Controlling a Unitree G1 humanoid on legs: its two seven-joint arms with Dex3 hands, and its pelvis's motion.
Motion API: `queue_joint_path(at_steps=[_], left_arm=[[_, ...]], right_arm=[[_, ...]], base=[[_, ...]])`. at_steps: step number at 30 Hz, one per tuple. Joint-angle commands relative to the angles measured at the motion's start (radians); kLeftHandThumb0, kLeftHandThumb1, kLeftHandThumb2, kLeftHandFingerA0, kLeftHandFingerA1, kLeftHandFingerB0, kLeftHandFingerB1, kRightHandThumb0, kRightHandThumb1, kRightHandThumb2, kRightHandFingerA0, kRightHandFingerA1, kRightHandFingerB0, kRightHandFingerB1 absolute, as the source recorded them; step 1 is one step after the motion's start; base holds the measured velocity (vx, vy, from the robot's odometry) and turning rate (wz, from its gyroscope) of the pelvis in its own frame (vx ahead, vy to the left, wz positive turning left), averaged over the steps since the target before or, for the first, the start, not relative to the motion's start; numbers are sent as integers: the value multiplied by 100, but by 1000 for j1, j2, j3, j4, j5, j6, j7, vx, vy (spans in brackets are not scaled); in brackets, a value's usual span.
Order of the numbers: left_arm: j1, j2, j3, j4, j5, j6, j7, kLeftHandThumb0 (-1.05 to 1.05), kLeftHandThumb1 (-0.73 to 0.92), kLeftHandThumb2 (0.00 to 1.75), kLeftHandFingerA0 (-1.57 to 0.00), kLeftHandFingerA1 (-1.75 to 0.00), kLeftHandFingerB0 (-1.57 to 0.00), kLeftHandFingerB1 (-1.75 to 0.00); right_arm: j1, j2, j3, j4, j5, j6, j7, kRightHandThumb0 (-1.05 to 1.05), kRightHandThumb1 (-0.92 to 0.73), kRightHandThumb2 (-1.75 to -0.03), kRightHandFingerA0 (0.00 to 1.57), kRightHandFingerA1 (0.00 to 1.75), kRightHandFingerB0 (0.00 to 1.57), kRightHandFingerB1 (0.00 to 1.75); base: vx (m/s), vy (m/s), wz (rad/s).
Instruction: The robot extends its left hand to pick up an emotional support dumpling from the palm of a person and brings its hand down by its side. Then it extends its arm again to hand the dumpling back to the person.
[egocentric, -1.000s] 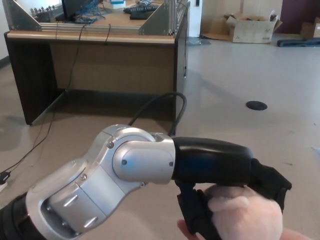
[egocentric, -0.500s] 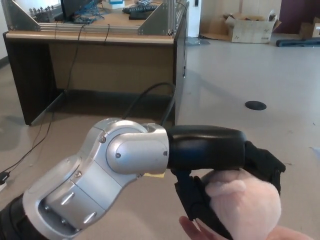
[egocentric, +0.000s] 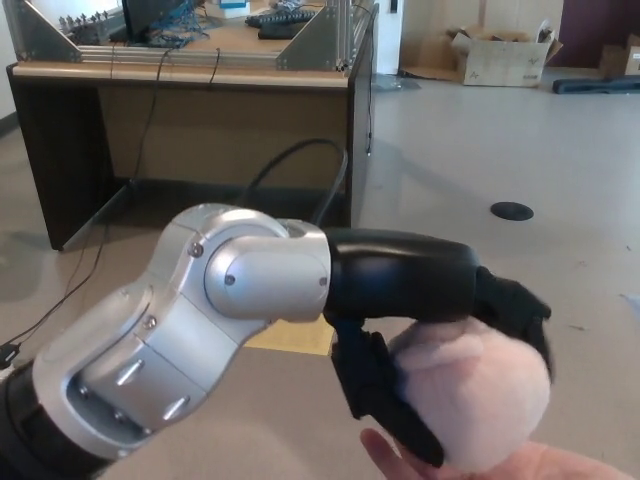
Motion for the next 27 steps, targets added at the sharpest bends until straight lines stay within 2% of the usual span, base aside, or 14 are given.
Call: queue_joint_path(at_steps=[1,4,5,7,8,9,10,12,15,16,27], left_arm=[[-22,11,-1,31,63,-60,-27,-44,43,66,-5,-34,0,-8],[-20,8,2,33,66,-64,-30,-44,43,66,-5,-34,0,-8],[-4,-15,26,47,40,-56,-10,-1,56,99,-64,-87,-10,-49],[21,-51,65,69,4,-45,18,-1,56,99,-64,-87,-10,-49],[17,-52,66,77,7,-45,10,-18,54,56,-52,-53,-23,-33],[14,-55,67,84,11,-45,3,-18,54,56,-52,-53,-23,-33],[4,-51,59,94,21,-55,-10,-50,39,64,-30,-41,-14,-38],[-8,-47,48,108,36,-75,-31,-54,38,66,-24,-41,-10,-38],[-9,-50,50,115,37,-84,-36,-54,38,66,-24,-41,-10,-38],[-14,-45,46,113,36,-63,-53,-32,18,80,0,-48,-2,-51],[-19,-47,47,114,45,-60,-71,-33,16,79,0,-48,-2,-51]], right_arm=[[-20,13,-45,10,60,23,29,-47,-60,-59,86,55,74,46],[-20,15,-49,10,58,24,32,-47,-60,-59,86,55,74,46],[-21,14,-47,11,48,21,24,-41,-61,-59,83,51,73,46],[-22,12,-41,12,34,18,11,-41,-61,-59,83,51,73,46],[-22,12,-42,6,37,29,17,-44,-62,-59,80,50,69,46],[-21,13,-43,2,39,37,20,-44,-62,-59,80,50,69,46],[-18,12,-44,-6,43,36,28,-49,-61,-59,77,55,63,46],[-14,12,-47,-12,52,24,39,-46,-62,-58,81,56,67,48],[-15,15,-53,-8,58,15,44,-46,-62,-58,81,56,67,48],[-25,12,-42,-6,39,68,39,-42,-63,-59,79,52,66,45],[-29,8,-33,-10,30,98,33,-39,-63,-59,78,50,67,45]], base=[[0,0,0],[0,0,0],[0,0,0],[0,0,0],[0,0,0],[0,0,0],[0,0,0],[0,0,0],[0,0,0],[0,0,0],[0,0,0]])
